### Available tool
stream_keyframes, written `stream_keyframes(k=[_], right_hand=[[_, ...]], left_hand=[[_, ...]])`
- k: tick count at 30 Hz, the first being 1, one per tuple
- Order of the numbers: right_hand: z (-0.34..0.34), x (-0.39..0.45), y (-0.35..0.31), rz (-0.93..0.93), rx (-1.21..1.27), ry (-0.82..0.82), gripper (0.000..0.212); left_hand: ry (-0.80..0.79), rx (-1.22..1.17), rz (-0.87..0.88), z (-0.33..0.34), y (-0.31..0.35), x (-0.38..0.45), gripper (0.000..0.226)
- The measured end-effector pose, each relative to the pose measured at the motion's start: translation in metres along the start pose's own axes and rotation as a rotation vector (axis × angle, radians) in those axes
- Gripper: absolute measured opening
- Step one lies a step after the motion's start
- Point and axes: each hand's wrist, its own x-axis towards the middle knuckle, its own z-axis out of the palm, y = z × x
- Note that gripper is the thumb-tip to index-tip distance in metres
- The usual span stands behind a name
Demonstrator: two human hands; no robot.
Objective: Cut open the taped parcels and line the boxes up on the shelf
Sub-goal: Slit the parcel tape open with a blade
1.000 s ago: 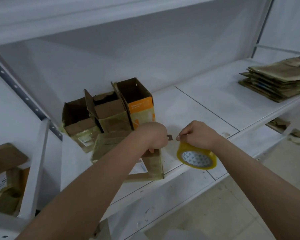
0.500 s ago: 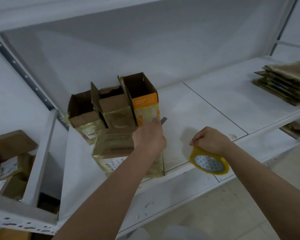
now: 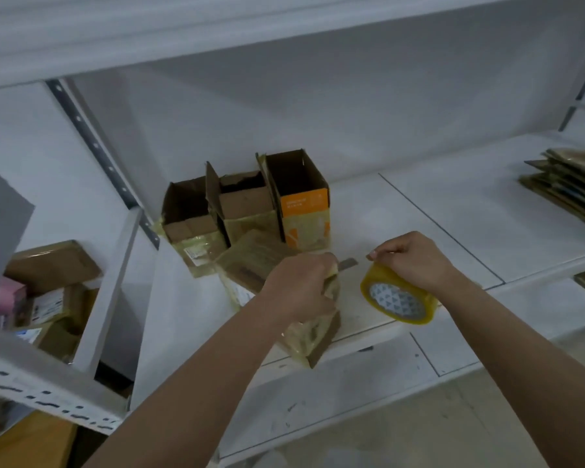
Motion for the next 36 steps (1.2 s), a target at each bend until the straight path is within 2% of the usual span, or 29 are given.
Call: stream_keyframes(k=[2,5,9,11,12,13,15,16,17,20,23,28,32,36], right_hand=[[0.002,0.002,-0.007,-0.008,0.017,-0.006,0.009],[0.007,0.003,-0.019,-0.033,0.03,-0.02,0.006],[0.011,-0.002,-0.035,-0.051,0.13,-0.057,0.004],[0.011,-0.005,-0.043,-0.061,0.19,-0.073,0.005],[0.011,-0.008,-0.047,-0.073,0.202,-0.077,0.005],[0.011,-0.01,-0.051,-0.088,0.205,-0.08,0.005],[0.009,-0.015,-0.059,-0.12,0.214,-0.079,0.006],[0.008,-0.018,-0.063,-0.135,0.224,-0.078,0.007],[0.008,-0.021,-0.067,-0.149,0.236,-0.077,0.007],[0.007,-0.031,-0.079,-0.181,0.263,-0.09,0.008],[0.007,-0.038,-0.085,-0.188,0.248,-0.077,0.016],[0.008,-0.042,-0.088,-0.166,0.234,-0.066,0.029],[0.004,-0.041,-0.086,-0.077,0.427,-0.155,0.008],[-0.007,-0.039,-0.086,-0.141,0.574,-0.232,0.038]], left_hand=[[-0.074,-0.004,0.153,-0.005,-0.009,-0.011,0.055],[-0.135,-0.035,0.277,-0.018,-0.034,-0.027,0.059],[-0.245,-0.1,0.271,-0.026,-0.068,-0.04,0.064],[-0.263,-0.264,0.23,-0.024,-0.076,-0.043,0.071],[-0.207,-0.387,0.186,-0.022,-0.076,-0.043,0.07],[-0.085,-0.497,0.114,-0.021,-0.075,-0.042,0.061],[0.249,-0.666,-0.102,-0.02,-0.065,-0.035,0.03],[0.368,-0.751,-0.209,-0.021,-0.058,-0.031,0.03],[0.416,-0.822,-0.278,-0.021,-0.05,-0.025,0.039],[0.355,-0.844,-0.239,-0.021,-0.027,-0.011,0.062],[0.376,-0.798,-0.162,-0.019,-0.015,-0.004,0.052],[0.535,-0.788,-0.116,-0.014,-0.01,-0.002,0.041],[0.579,-0.767,-0.117,-0.022,-0.015,-0.007,0.039],[0.604,-0.664,-0.248,-0.021,-0.038,-0.017,0.04]])
